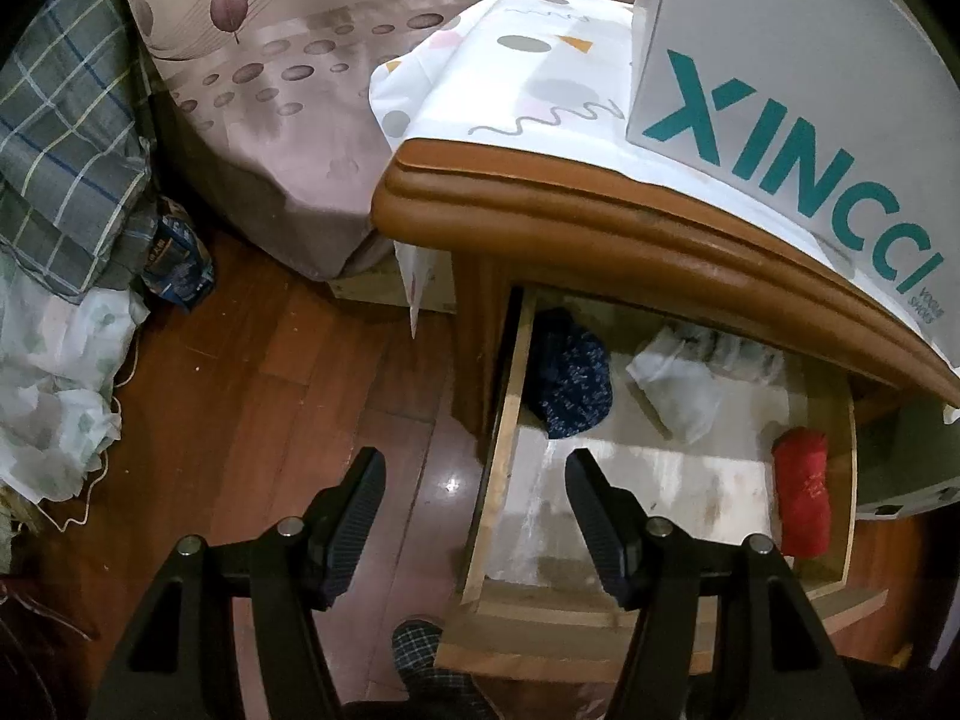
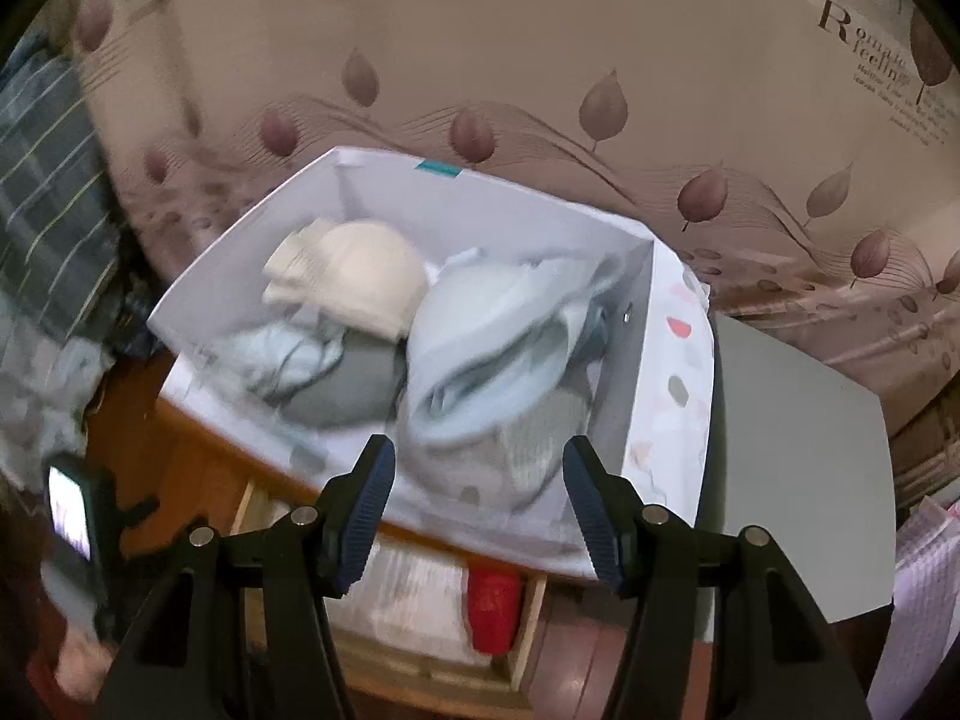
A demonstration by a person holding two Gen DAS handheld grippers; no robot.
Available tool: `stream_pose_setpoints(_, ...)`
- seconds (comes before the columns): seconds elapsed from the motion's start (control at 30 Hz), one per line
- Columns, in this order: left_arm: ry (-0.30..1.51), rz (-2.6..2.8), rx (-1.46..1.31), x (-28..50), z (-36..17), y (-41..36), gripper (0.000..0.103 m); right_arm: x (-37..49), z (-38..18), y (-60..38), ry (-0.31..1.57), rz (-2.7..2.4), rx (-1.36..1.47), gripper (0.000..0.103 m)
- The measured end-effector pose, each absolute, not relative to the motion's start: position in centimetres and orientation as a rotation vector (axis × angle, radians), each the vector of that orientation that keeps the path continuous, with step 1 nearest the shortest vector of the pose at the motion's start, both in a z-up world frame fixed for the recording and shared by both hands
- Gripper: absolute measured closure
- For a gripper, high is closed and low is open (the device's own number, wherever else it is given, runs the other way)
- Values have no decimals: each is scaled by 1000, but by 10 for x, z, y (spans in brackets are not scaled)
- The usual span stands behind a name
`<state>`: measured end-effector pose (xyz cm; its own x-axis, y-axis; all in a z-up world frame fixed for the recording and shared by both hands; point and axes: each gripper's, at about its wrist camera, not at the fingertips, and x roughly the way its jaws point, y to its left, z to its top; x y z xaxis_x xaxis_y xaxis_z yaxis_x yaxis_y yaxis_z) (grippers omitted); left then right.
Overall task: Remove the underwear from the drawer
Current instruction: 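Reach the right gripper into the drawer and grasp the red sock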
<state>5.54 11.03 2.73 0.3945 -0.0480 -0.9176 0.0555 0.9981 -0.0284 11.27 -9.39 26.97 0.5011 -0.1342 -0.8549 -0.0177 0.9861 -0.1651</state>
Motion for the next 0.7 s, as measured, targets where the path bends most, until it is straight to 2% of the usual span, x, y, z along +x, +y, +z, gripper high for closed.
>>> stream_pose_setpoints(0.3, 1169, -54, -5, 55, 27, 113, 39, 36, 238, -96, 1116, -6, -202, 48)
stream_pose_setpoints(0.7, 1178, -33, -61, 57, 29, 128, 39, 21, 104, -111, 1340, 26, -300, 49)
